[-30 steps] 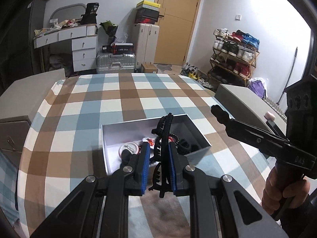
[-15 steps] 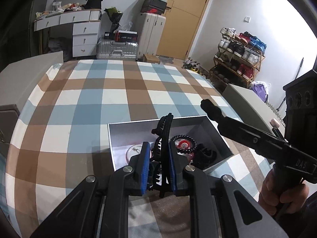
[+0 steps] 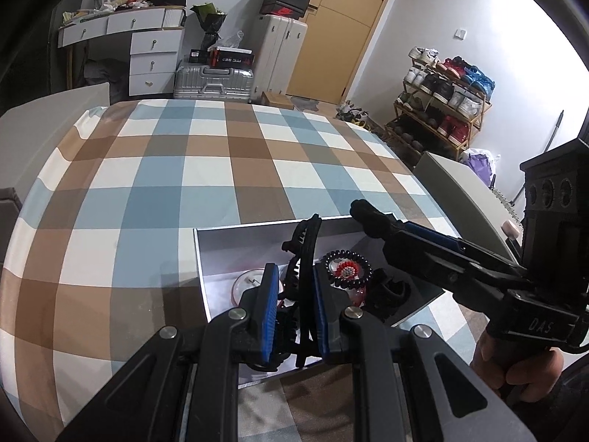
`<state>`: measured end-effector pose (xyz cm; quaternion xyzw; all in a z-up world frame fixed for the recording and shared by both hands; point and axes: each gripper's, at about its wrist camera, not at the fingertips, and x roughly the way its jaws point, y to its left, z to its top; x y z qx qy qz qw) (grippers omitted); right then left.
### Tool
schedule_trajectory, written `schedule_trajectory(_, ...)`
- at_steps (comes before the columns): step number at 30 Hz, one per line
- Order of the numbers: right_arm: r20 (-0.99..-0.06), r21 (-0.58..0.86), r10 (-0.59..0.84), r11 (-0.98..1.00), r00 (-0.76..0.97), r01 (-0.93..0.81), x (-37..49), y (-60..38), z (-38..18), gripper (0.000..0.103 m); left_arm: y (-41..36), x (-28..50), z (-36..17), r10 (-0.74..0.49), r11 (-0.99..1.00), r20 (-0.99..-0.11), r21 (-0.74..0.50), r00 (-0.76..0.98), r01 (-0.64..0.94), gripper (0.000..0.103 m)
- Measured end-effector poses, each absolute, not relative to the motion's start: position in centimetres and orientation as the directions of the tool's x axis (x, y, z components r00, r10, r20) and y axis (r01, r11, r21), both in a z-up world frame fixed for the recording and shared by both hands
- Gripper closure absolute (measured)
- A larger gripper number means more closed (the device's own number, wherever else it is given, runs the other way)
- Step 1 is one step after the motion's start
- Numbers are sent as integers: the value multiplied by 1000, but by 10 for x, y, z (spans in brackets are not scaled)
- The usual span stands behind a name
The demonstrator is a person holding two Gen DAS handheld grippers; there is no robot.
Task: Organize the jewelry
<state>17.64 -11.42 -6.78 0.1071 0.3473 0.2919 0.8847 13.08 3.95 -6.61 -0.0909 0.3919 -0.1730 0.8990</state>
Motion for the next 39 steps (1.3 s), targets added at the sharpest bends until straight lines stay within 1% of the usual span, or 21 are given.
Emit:
schedule_trajectory(4,-546,397,595,804,590,-443,176,-116,-67,30,39,135,-66,-395,918,-671,-309,628,247,90)
schedule_trajectory(7,-534,404,599,801,597,-442,175,-120,-64,30,40,138,-65,-389,921,-675,-311,627,236,88)
schedule_trajectory(8,-525,404,597,802,606,-440,173,-122,-62,30,41,139,-65,-386,922,-677,-312,626,231,82)
schedule_trajectory(9,-518,405,599,801,611,-441,173,-123,-60,29,42,139,-64,-384,922,-675,-317,630,223,68)
schedule_trajectory(10,-512,409,602,798,613,-442,172,-125,-59,28,43,138,-63,-388,920,-671,-322,632,223,59)
schedule_trajectory(11,-505,413,606,795,614,-444,172,-127,-58,26,44,137,-62,-394,917,-663,-331,637,222,47)
schedule_trajectory(12,-500,413,604,796,621,-442,171,-129,-57,26,46,134,-60,-394,916,-651,-338,649,217,46)
schedule_trajectory(16,-482,422,600,798,639,-431,168,-136,-52,26,46,129,-51,-379,922,-632,-316,676,222,46)
schedule_trajectory(19,-454,422,595,799,663,-428,162,-141,-45,18,46,125,-45,-358,931,-622,-294,696,217,45)
schedule_trajectory(20,-443,418,594,799,671,-432,159,-142,-42,17,46,123,-42,-345,936,-616,-283,708,210,41)
schedule_trajectory(21,-435,415,595,799,676,-436,157,-143,-40,17,46,122,-40,-332,940,-613,-274,717,202,34)
schedule_trajectory(22,-425,407,599,796,678,-448,153,-143,-36,17,46,121,-38,-317,946,-606,-263,730,193,32)
schedule_trajectory(24,-410,394,602,794,685,-462,147,-144,-30,15,46,115,-30,-290,954,-576,-239,764,182,31)
schedule_trajectory(25,-399,387,602,794,691,-468,144,-144,-27,12,47,111,-26,-275,958,-557,-229,783,173,30)
schedule_trajectory(27,-367,374,607,790,705,-485,135,-145,-20,8,47,106,-20,-252,964,-534,-214,807,159,22)
schedule_trajectory(29,-339,364,609,788,717,-497,126,-146,-14,2,48,101,-15,-214,972,-504,-197,837,130,21)
schedule_trajectory(30,-325,360,611,786,722,-503,123,-146,-11,1,48,97,-12,-196,975,-487,-186,851,118,21)
schedule_trajectory(34,-278,343,617,779,736,-524,110,-148,-4,0,46,93,-9,-151,984,-467,-155,872,87,18)
schedule_trajectory(37,-245,329,610,783,753,-528,101,-150,-2,0,48,87,-6,-133,985,-436,-159,890,69,15)
schedule_trajectory(39,-226,324,607,785,762,-528,96,-151,0,0,49,81,-5,-101,987,-402,-157,910,40,9)
